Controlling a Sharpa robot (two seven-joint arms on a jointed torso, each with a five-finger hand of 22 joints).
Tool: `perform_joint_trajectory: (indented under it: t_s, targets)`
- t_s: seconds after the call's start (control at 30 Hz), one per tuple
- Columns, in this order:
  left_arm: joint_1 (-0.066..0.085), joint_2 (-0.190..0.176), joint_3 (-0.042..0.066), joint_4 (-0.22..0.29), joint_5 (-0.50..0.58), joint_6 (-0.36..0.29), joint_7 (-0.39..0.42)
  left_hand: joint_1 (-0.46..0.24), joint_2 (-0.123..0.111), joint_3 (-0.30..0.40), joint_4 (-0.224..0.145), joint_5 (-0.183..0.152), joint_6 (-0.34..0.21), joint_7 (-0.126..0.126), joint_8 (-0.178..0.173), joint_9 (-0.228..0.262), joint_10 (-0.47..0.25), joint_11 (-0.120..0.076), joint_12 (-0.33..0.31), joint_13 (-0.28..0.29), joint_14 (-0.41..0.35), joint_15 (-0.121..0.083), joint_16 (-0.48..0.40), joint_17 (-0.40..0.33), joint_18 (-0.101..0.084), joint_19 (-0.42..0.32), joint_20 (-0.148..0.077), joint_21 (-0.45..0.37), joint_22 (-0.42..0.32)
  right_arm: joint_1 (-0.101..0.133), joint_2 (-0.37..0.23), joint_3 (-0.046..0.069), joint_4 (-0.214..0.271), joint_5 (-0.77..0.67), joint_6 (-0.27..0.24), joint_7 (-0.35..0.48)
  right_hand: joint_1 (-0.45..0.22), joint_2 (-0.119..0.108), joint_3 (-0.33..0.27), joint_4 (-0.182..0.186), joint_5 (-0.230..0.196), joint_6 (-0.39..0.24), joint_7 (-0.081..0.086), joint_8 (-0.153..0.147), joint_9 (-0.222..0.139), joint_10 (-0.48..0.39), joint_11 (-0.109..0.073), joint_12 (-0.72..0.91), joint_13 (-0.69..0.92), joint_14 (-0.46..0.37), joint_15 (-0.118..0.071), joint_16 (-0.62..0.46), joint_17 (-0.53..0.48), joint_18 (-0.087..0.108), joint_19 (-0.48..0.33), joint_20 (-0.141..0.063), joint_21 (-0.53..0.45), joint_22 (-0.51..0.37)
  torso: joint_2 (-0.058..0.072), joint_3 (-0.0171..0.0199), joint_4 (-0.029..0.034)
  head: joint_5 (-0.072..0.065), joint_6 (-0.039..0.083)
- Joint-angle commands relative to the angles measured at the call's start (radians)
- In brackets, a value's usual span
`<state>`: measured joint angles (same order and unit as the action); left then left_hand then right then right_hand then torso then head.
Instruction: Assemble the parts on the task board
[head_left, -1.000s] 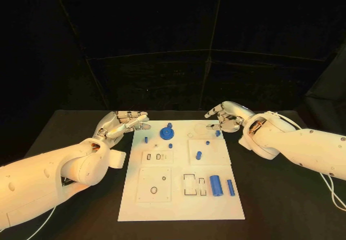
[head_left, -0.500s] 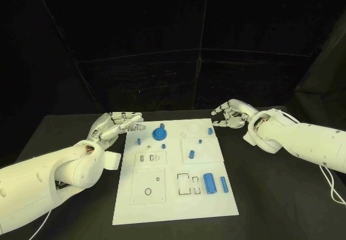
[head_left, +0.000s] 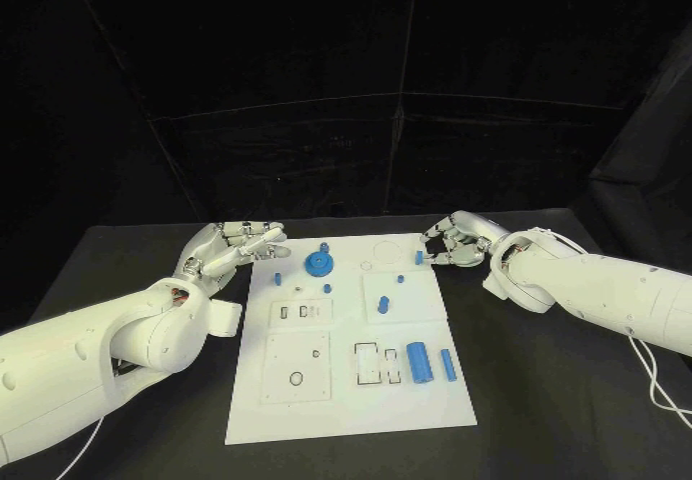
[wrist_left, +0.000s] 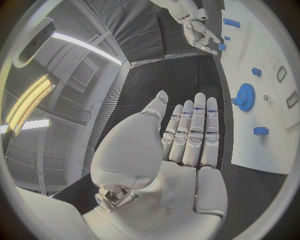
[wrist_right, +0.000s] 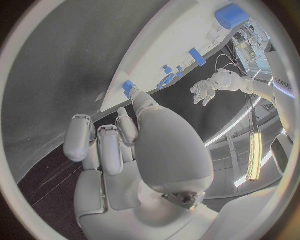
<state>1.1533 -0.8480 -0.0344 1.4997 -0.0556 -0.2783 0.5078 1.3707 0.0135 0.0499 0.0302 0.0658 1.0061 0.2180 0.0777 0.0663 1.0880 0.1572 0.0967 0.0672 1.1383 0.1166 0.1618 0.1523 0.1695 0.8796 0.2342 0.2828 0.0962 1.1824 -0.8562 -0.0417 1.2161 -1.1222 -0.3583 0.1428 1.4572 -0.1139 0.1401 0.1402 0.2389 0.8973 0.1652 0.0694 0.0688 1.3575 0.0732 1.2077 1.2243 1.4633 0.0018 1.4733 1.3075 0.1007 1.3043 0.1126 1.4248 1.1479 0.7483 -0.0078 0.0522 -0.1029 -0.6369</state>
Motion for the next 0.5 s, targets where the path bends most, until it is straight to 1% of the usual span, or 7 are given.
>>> perform_joint_trajectory:
  t_s: [0.03,0.13,0.3,0.5]
  targets:
    - [0.001,0.002,0.001,-0.001,0.000,0.013,0.007,0.000,0.008,0.000,-0.005,-0.002,0.002,0.001,-0.006,-0.001,0.002,0.005,-0.005,-0.001,0.003,0.001,-0.005,0.001,0.015,0.009,0.000,-0.006,-0.001,0.000,0.001,0.001,-0.005,0.005,0.020,0.027,0.006,0.004,-0.001,-0.006,0.005,-0.003,0.003,-0.003,-0.001,-0.006,0.003,-0.006,-0.001,0.062,-0.001,-0.004,0.042,-0.013,-0.005,-0.001,-0.006,-0.001,-0.001,-0.0020,-0.0001,0.001,-0.002]
    - [0.000,0.002,0.001,-0.002,0.000,0.013,0.007,-0.001,0.008,0.000,-0.005,-0.002,0.002,0.001,-0.006,-0.001,0.002,0.005,-0.005,-0.001,0.003,0.001,-0.005,0.001,0.015,0.009,0.000,-0.006,-0.002,0.000,0.001,0.001,-0.007,0.005,0.024,0.030,0.007,0.005,0.000,-0.006,0.005,-0.002,0.003,-0.002,-0.001,-0.006,0.003,-0.005,0.000,0.062,-0.001,-0.004,0.042,-0.013,-0.005,-0.001,-0.006,-0.001,0.000,-0.0017,-0.0014,0.003,-0.001]
    - [0.000,0.002,0.001,-0.004,0.000,0.012,0.006,-0.001,0.008,0.000,-0.006,-0.002,0.002,0.001,-0.006,-0.001,0.002,0.005,-0.006,-0.001,0.004,0.001,-0.006,0.001,0.015,0.010,0.000,-0.007,-0.002,-0.001,-0.001,0.001,-0.005,0.006,0.028,0.033,0.007,0.006,0.000,-0.007,0.006,-0.001,0.002,-0.001,0.000,-0.006,0.003,-0.005,0.000,0.062,-0.001,-0.004,0.042,-0.013,-0.005,-0.001,-0.006,-0.001,-0.001,-0.0019,-0.0017,0.003,-0.002]
    - [0.000,0.002,0.001,-0.005,0.000,0.012,0.006,-0.001,0.008,0.000,-0.006,-0.002,0.002,0.001,-0.006,-0.001,0.002,0.005,-0.006,-0.001,0.004,0.001,-0.006,0.001,0.015,0.010,0.000,-0.007,-0.002,-0.001,0.000,0.001,-0.003,0.009,0.031,0.036,0.007,0.007,0.000,-0.007,0.007,0.000,0.002,-0.001,0.000,-0.006,0.003,-0.005,0.000,0.062,-0.001,-0.004,0.042,-0.013,-0.005,-0.001,-0.006,-0.001,-0.001,-0.0023,-0.0003,0.002,-0.002]
